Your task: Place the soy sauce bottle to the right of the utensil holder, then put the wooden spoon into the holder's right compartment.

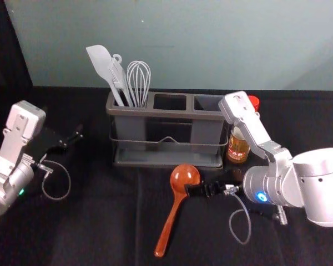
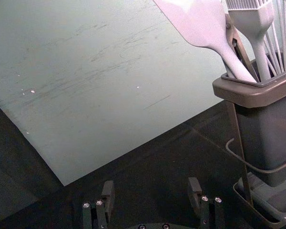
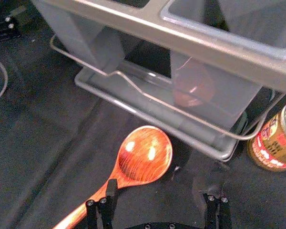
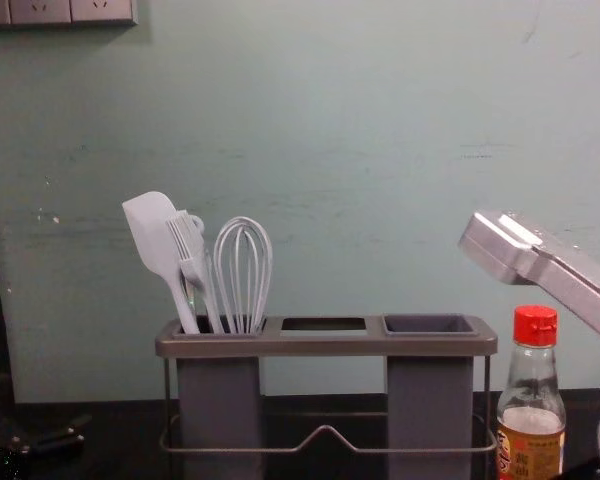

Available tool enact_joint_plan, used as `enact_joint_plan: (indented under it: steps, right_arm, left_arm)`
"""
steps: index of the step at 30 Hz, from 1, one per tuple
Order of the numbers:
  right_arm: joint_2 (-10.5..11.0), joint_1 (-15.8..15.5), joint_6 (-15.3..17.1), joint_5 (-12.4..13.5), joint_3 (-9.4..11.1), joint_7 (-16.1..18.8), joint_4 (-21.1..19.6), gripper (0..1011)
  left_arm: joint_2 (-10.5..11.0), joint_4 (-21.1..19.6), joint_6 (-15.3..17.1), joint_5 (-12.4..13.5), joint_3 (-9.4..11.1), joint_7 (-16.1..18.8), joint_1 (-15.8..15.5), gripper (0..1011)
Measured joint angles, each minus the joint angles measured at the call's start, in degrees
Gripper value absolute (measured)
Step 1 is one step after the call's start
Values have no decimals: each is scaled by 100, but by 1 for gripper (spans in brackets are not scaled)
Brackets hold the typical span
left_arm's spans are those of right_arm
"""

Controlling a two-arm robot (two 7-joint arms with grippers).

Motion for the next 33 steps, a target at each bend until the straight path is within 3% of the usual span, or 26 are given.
enact_joint_plan:
  steps: [17, 33]
  right_arm:
    - [-739, -80, -323, -469, 12, -522, 307, 1004]
    - [-1040, -81, -457, -809, -104, -652, 620, 1004]
  left_arm:
    - [0, 0, 0, 0, 0, 0, 0, 1005]
    - [0, 0, 0, 0, 0, 0, 0, 1005]
